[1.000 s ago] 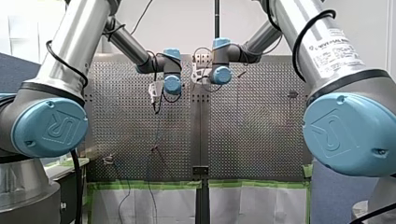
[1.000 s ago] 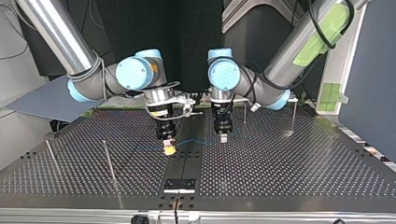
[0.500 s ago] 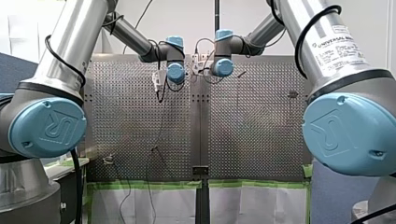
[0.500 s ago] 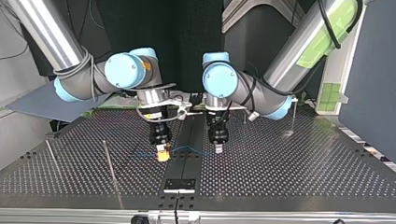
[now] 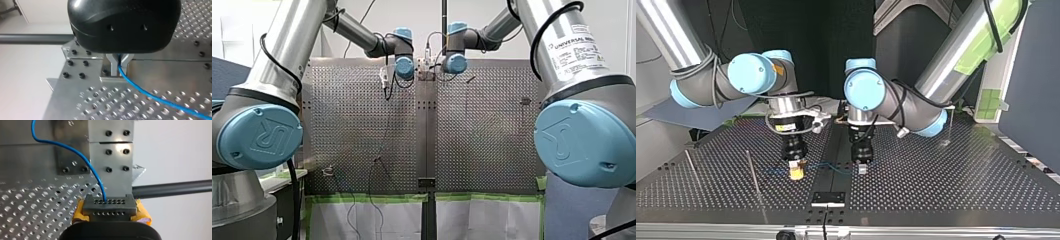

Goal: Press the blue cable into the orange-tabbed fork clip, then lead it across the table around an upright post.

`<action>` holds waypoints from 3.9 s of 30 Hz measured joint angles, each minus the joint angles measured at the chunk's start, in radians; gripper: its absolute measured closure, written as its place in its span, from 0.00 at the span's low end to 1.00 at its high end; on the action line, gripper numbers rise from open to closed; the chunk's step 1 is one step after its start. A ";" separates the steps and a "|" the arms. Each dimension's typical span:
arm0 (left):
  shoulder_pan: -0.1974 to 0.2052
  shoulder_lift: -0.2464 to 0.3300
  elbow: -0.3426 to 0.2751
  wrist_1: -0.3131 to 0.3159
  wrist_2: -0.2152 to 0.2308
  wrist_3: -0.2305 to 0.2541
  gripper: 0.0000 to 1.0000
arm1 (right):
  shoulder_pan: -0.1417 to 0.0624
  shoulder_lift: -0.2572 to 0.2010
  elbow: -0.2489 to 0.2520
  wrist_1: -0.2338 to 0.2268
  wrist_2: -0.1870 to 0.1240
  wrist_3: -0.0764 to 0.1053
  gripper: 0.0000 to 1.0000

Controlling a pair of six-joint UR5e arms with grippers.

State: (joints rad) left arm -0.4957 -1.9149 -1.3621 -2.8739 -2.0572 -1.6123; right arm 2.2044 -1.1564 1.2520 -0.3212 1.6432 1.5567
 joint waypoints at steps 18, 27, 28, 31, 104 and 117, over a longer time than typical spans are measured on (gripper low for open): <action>-0.032 -0.003 0.112 -0.085 0.051 0.020 1.00 | -0.059 -0.044 0.001 0.040 0.000 0.024 1.00; -0.035 -0.030 0.172 -0.140 0.066 0.020 1.00 | -0.101 -0.066 0.001 0.053 -0.002 0.043 1.00; -0.035 -0.033 0.175 -0.144 0.068 0.020 1.00 | -0.105 -0.068 0.001 0.055 -0.002 0.044 1.00; -0.037 -0.039 0.181 -0.150 0.072 0.020 1.00 | -0.118 -0.075 0.001 0.063 -0.003 0.046 1.00; -0.169 -0.427 0.728 -0.407 0.191 -0.067 1.00 | -0.372 -0.110 0.036 0.178 -0.075 0.061 1.00; -0.166 -0.465 0.720 -0.400 0.198 -0.071 1.00 | -0.380 -0.107 0.057 0.175 -0.076 0.059 1.00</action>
State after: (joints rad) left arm -0.6617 -2.3802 -0.6426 -3.2735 -1.8587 -1.6838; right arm 1.8240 -1.2630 1.3092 -0.1457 1.5677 1.6159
